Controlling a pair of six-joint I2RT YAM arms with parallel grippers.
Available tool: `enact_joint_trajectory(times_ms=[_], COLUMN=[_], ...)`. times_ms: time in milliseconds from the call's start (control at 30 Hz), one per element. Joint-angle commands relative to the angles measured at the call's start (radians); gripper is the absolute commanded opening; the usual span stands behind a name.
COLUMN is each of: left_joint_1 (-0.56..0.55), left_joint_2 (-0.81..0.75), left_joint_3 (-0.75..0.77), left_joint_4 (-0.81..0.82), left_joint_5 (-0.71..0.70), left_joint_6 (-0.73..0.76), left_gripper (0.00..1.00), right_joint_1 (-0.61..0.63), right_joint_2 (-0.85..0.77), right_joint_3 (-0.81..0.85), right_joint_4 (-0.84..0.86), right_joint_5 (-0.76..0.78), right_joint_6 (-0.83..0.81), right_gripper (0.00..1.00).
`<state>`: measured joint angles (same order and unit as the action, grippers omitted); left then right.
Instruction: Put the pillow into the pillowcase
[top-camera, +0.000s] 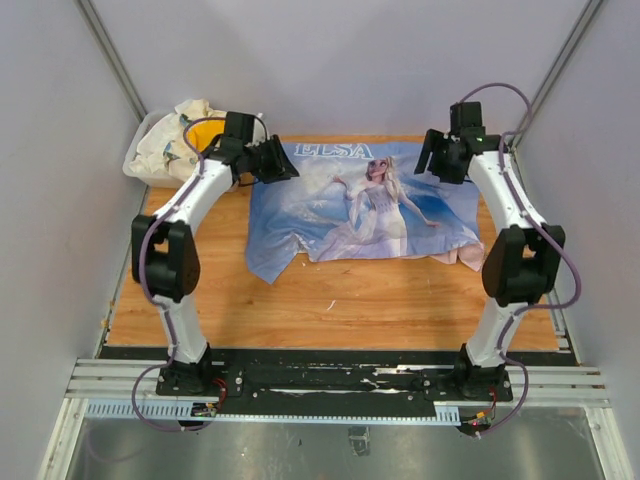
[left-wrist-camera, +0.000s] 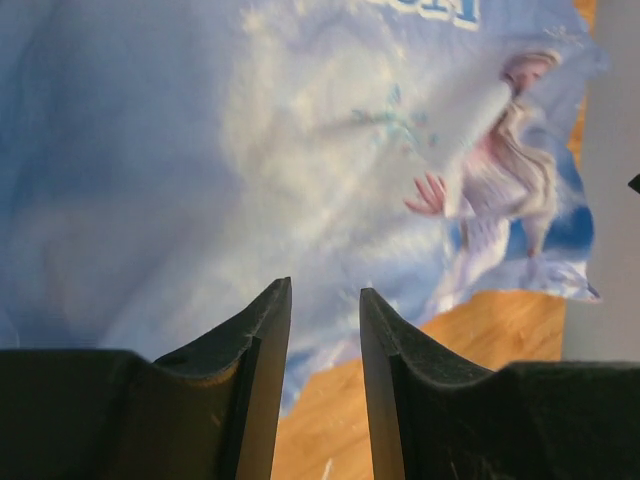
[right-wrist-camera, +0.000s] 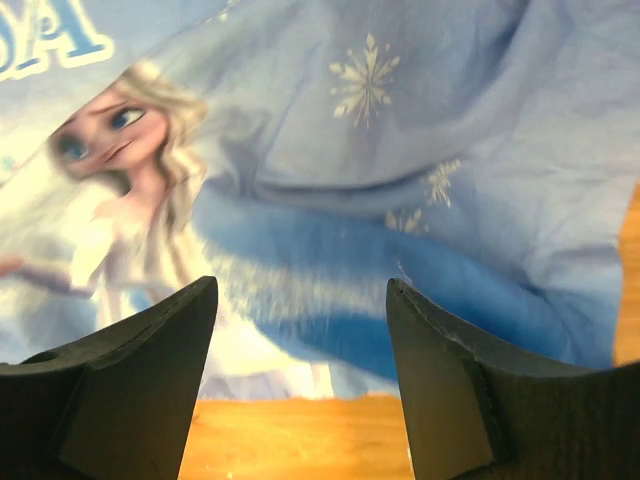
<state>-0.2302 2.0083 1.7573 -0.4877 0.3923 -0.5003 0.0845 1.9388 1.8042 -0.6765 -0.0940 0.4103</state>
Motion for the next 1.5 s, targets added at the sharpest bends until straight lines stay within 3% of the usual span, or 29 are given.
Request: enact_joint_trajectory(times_ms=[0, 333, 533, 767, 1000, 1467], left_joint_1=[0.003, 0.005, 0.003, -0.004, -0.108, -0.212], left_joint_2=[-0.276, -0.769, -0.884, -0.771, -0.585, -0.329], left_joint_3=[-0.243, -0.917, -1.098, -1.101, -0.955, -0.803], left_joint_4=[0.086, 0.129, 0.176, 0.207, 0.204, 0.119], left_joint_5=[-0.031, -0.1, -0.152, -0.238, -0.372, -0.522], left_joint_6=[-0.061, -0.301, -0.382, -0.288, -0.123, 0.02], left_gripper=[0.39, 0.43, 0.45, 0.44, 0.44, 0.46], right_joint_1=[-0.002, -0.001, 0.004, 0.012, 0.015, 0.015], right_joint_2=[-0.192, -0.544, -0.63, -0.661, -0.656, -0.658], right_joint_3=[-0.121, -0.542, -0.657, -0.686, -0.699, -0.705], right_joint_4=[0.017, 0.096, 0.118, 0.118, 0.1, 0.083], right_joint_5=[0.057, 0.006, -0.029, -0.049, -0.042, -0.035], right_joint_6=[0.009, 0.067, 0.068, 0.056, 0.046, 0.039], right_gripper=[0.7, 0.7, 0.7, 0.7, 0.7, 0.7])
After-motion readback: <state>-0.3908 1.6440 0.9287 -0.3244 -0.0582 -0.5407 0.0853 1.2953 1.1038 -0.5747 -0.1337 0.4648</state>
